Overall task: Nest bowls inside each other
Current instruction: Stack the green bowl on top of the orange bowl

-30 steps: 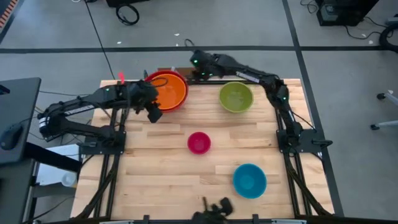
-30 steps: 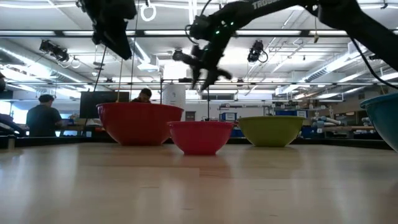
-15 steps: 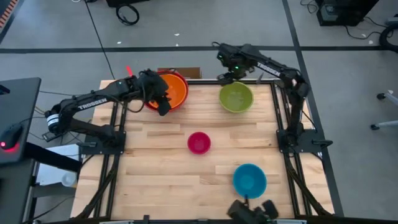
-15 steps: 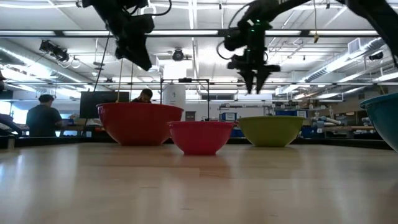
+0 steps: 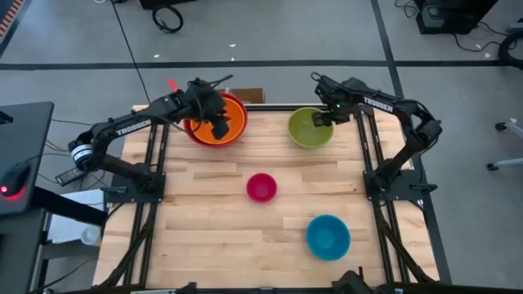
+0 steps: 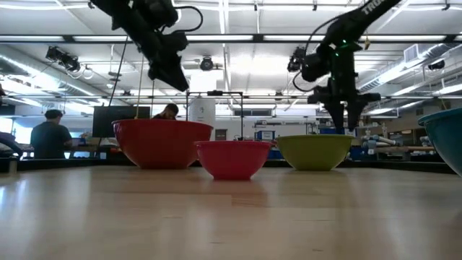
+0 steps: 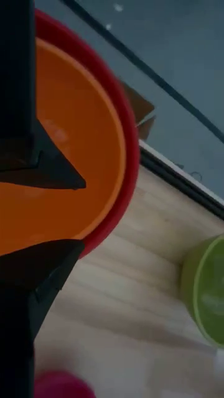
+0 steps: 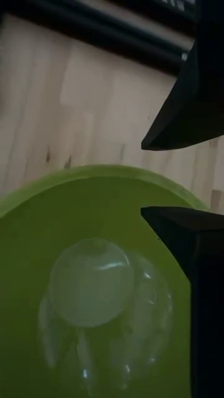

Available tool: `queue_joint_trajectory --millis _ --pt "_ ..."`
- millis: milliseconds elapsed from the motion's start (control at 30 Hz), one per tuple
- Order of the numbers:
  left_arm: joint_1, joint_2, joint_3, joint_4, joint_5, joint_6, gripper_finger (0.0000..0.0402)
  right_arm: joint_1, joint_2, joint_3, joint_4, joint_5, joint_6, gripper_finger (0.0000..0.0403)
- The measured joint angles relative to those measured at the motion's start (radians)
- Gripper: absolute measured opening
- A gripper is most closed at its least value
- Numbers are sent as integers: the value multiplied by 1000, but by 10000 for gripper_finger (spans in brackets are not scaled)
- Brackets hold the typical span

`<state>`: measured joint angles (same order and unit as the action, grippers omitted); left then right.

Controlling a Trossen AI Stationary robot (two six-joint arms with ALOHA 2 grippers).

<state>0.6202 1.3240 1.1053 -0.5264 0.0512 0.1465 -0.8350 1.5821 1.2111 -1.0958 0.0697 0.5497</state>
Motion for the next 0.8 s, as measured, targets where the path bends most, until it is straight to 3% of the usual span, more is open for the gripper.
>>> queue_joint_trajectory --millis 200,400,500,667,800 --pt "25 76 0 61 98 25 141 -1 -17 -135 141 1 60 160" --pt "25 116 0 67 101 -47 141 1 -17 -210 265 -36 83 151" --pt "25 117 0 70 101 -109 141 3 -17 -230 313 -46 84 118" --pt "25 115 0 89 101 -162 141 35 -23 -231 417 -63 94 24" --pt "25 113 0 119 100 -184 142 100 -43 -238 537 -54 76 26"
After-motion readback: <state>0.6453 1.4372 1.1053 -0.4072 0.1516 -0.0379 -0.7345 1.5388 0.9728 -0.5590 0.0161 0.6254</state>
